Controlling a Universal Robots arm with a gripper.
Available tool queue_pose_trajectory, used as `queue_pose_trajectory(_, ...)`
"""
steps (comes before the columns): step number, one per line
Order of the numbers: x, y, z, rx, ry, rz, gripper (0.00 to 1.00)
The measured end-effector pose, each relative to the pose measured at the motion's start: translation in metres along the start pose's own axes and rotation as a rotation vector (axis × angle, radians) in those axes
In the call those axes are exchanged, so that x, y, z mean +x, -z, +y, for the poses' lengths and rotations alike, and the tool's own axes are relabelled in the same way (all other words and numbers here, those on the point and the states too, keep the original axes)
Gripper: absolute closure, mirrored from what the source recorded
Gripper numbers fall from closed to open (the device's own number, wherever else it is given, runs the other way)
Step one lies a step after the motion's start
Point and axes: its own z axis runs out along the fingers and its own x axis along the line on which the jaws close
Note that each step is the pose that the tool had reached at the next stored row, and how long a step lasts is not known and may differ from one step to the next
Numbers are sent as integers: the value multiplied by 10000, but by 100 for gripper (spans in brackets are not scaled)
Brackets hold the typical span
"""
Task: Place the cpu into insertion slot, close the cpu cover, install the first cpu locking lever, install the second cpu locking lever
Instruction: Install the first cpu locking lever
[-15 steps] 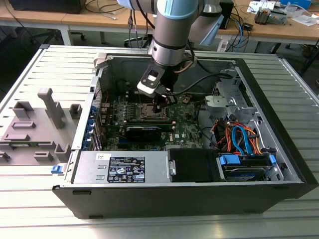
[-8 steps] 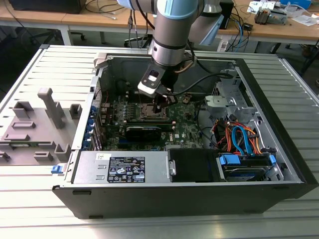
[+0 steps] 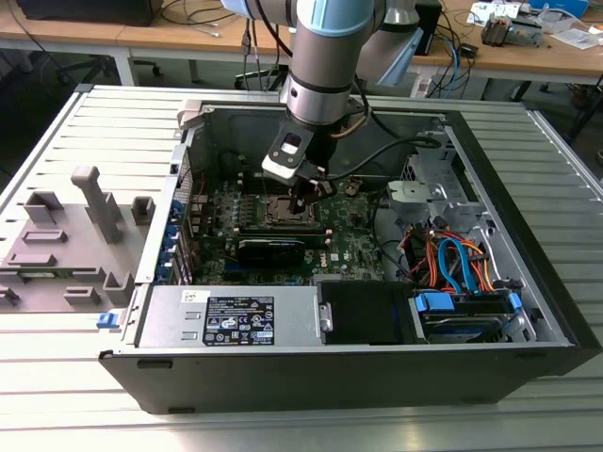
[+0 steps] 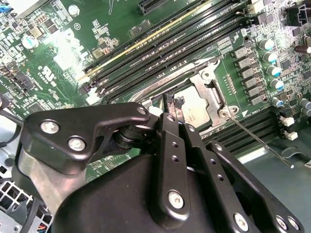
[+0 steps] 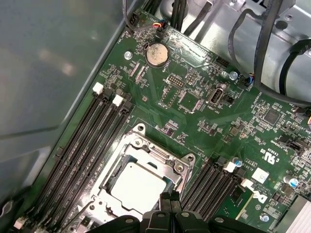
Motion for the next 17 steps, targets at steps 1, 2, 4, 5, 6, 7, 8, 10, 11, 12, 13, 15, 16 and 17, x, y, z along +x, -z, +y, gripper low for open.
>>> queue_pose_trajectory(1,0,0,0,0,19,-2,89)
queue_pose_trajectory(2,0,0,0,1,52,-4,89)
queue_pose_trajectory(4,0,0,0,0,128,-9,89)
queue_pose_trajectory(5,0,-1,0,-6,174,-4,89)
queue_pose_trajectory(6,1,0,0,-16,226,9,89)
queue_pose_trajectory(7,1,0,0,-27,262,24,89)
queue_pose_trajectory(8,0,0,0,-35,294,33,89)
queue_pose_trajectory(10,0,0,0,-38,338,37,89)
queue_pose_trajectory(11,0,0,0,-40,373,38,89)
queue_pose_trajectory(12,0,0,0,-41,403,39,89)
queue_pose_trajectory(13,0,0,0,-43,429,38,89)
queue_pose_trajectory(15,0,0,0,-44,483,36,89)
queue_pose_trajectory(16,0,0,0,-44,497,37,89)
queue_pose_trajectory(17,0,0,0,-44,524,35,89)
